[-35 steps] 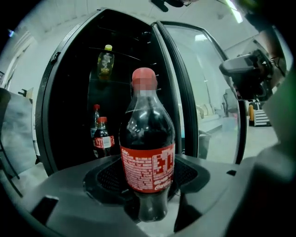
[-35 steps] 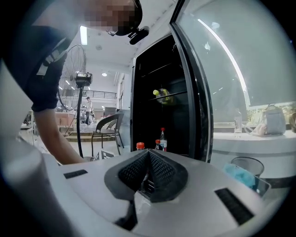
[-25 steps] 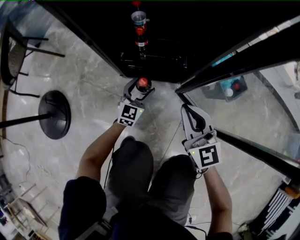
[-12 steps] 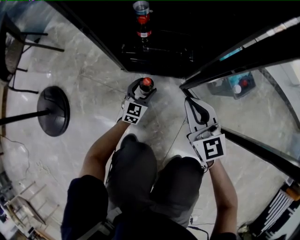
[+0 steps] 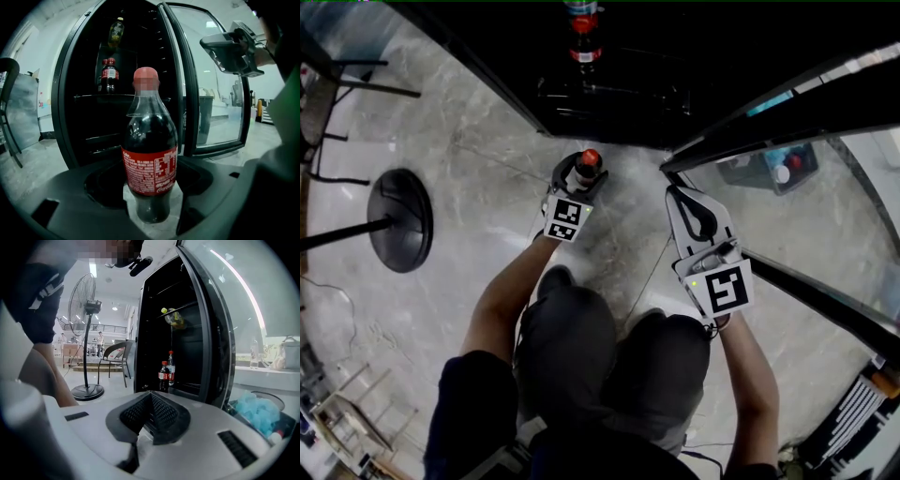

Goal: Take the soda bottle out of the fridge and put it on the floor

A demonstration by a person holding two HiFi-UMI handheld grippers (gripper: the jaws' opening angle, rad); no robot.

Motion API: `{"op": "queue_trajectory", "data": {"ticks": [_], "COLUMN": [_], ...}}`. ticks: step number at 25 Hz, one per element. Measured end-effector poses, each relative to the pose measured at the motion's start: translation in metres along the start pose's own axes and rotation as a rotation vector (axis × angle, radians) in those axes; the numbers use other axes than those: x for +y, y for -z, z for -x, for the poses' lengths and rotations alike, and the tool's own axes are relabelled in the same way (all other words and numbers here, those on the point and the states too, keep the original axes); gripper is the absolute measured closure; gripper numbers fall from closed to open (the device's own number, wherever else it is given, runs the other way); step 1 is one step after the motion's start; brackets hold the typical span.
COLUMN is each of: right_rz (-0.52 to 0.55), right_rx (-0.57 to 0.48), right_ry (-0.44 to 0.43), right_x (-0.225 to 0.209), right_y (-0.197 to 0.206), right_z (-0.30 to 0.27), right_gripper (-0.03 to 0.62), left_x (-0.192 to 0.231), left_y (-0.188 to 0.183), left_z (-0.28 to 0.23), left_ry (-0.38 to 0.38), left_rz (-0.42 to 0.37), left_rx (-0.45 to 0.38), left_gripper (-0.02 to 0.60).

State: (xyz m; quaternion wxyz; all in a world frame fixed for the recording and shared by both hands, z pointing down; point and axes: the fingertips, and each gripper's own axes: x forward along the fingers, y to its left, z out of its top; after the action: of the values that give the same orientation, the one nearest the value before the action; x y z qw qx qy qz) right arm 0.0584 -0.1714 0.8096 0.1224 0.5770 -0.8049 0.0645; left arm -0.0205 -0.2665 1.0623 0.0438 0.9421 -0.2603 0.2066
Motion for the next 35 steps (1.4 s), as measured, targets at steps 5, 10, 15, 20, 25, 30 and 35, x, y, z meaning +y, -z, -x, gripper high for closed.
{"op": "queue_trajectory", "data": {"ticks": [5,10,15,20,25,30,35], "right_rz": [0.003,0.006,-0.008,0.006,-0.004,0.003,0.008], "right_rx": [0.004,0.011,0.011,0.012,0.009,0.009,0.008], "right_ry": [-0.008,-0.013,-0.014,-0.024,-0.028,-0.023,-0.025], "right_x": [0.004,0.008,0.009,0.013,0.015,0.013,0.015], "right_y": [0.007,0.015,0.016,0.018,0.019,0.022,0.024], "right_z": [-0.003,-0.006,-0.006,-0.006,-0.002,-0.002,0.0], "right_gripper": [0.576,0.576,0.576,0.576,0.576,0.576,0.576], "left_x": [0.001,0.002,0.0,-0.004,0.0,-0.001,-0.002], "left_y": [0.016,0.024,0.024,0.026,0.029,0.031,0.032], "left_z": [-0.004,-0.006,-0.007,-0.001,0.008,0.013,0.014], "left_ry": [-0.006,-0.009,-0.012,-0.005,-0.023,-0.027,-0.029], "left_rz": [0.004,0.006,-0.001,-0.035,-0.002,-0.016,-0.026], "left_rx": [0.009,0.001,-0.028,-0.05,-0.08,-0.117,-0.124], "left_gripper": [0.261,0.261,0.261,0.259,0.258,0.258,0.258]}}
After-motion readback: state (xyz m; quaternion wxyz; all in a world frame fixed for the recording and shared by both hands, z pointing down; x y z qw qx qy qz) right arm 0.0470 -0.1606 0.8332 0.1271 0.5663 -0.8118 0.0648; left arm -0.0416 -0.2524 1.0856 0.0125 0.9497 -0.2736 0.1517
